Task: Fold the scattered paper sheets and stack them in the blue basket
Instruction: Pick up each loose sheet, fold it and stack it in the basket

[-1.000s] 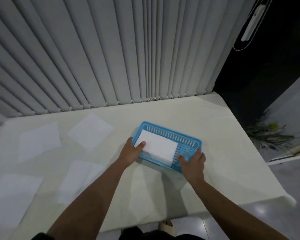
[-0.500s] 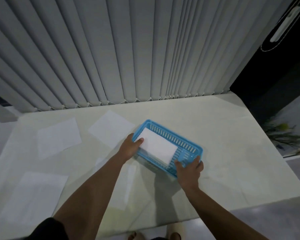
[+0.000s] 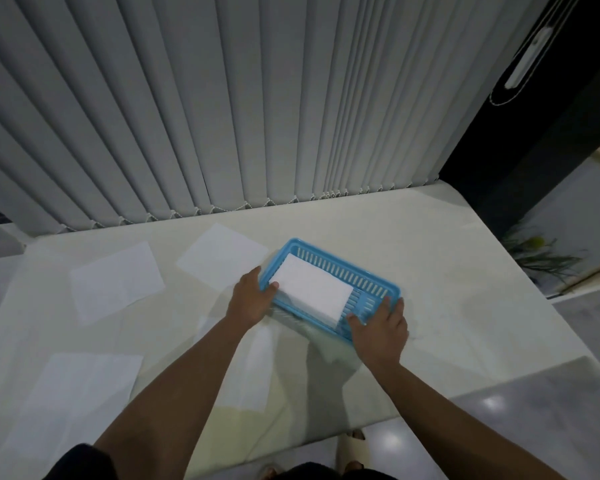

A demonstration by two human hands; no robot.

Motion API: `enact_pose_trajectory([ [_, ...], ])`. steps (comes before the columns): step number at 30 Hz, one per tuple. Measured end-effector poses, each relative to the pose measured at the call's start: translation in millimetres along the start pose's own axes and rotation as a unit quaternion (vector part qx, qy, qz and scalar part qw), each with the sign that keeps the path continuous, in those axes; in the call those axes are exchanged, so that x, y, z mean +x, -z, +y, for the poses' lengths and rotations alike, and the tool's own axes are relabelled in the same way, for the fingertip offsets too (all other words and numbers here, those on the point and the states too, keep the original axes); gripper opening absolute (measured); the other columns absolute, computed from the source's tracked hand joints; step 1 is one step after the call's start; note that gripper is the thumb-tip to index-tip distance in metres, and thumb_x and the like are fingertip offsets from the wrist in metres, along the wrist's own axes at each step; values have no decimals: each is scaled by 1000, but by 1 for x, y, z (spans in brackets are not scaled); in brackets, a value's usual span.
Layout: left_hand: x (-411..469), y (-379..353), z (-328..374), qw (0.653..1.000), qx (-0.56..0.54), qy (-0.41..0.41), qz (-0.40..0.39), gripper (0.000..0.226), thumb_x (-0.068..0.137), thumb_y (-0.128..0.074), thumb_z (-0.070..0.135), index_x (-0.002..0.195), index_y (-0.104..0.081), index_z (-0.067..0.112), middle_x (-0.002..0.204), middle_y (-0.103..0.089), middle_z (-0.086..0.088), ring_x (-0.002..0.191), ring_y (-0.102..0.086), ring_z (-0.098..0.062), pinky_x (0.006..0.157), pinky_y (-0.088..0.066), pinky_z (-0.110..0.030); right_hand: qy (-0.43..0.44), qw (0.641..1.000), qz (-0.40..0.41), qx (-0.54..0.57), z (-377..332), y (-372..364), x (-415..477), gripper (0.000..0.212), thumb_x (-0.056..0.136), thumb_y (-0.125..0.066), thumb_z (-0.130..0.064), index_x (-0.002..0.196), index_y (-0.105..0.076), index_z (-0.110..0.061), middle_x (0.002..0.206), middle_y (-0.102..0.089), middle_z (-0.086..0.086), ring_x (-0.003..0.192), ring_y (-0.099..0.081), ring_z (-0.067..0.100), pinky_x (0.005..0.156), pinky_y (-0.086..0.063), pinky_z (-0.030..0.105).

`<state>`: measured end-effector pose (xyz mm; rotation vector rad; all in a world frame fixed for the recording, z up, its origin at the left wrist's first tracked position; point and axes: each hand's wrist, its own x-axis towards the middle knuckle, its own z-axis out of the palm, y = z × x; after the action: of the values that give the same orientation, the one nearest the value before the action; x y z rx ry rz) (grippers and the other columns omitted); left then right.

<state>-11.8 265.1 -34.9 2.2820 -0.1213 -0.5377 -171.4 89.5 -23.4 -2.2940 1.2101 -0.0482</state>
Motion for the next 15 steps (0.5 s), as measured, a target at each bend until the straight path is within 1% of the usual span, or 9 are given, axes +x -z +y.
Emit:
enact_pose_trajectory([
  [2, -9, 6, -9, 999, 24, -9, 19, 63, 93, -50, 44, 147, -30, 17, 149, -38, -10, 137, -37, -28, 112, -34, -44, 37, 999, 2, -31, -7, -1, -5, 85, 88, -55, -48, 152, -12, -12, 161, -1, 16, 144, -14, 35, 118, -12, 48],
  [4, -19, 12, -22, 998, 45, -1, 48, 59, 94, -49, 42, 145, -33, 17, 148, -40, -9, 136, -38, -28, 111, -34, -43, 90, 995, 2, -53, -17, -4, -11, 80, 89, -53, -48, 152, -16, -15, 161, 1, 14, 146, -11, 34, 119, -9, 47],
  [6, -33, 18, -35, 993, 68, 24, 91, 55, 94, -48, 38, 143, -35, 17, 146, -43, -10, 134, -40, -29, 109, -34, -43, 156, 984, -8, -81, -31, -10, -15, 73, 91, -50, -47, 151, -19, -17, 161, 3, 13, 146, -8, 34, 120, -6, 46],
  [8, -47, 24, -50, 987, 89, 57, 124, 53, 94, -49, 35, 142, -37, 16, 143, -44, -11, 132, -40, -30, 106, -36, -43, 233, 965, -22, -119, -48, -16, -19, 66, 93, -46, -46, 149, -23, -21, 161, 3, 11, 147, -7, 33, 119, -2, 47],
  [11, -71, 30, -78, 978, 94, 115, 147, 52, 93, -51, 31, 140, -37, 16, 140, -46, -10, 130, -41, -29, 100, -40, -42, 354, 916, -64, -177, -73, -28, -24, 57, 94, -44, -40, 147, -29, -23, 162, -3, 7, 146, -8, 32, 118, 1, 48],
  [15, -99, 30, -104, 966, 92, 175, 167, 50, 91, -53, 30, 137, -38, 18, 135, -47, -8, 125, -44, -28, 96, -42, -41, 487, 832, -116, -238, -107, -56, -27, 50, 92, -46, -33, 140, -42, -21, 160, -18, 5, 146, -12, 30, 118, 2, 49],
])
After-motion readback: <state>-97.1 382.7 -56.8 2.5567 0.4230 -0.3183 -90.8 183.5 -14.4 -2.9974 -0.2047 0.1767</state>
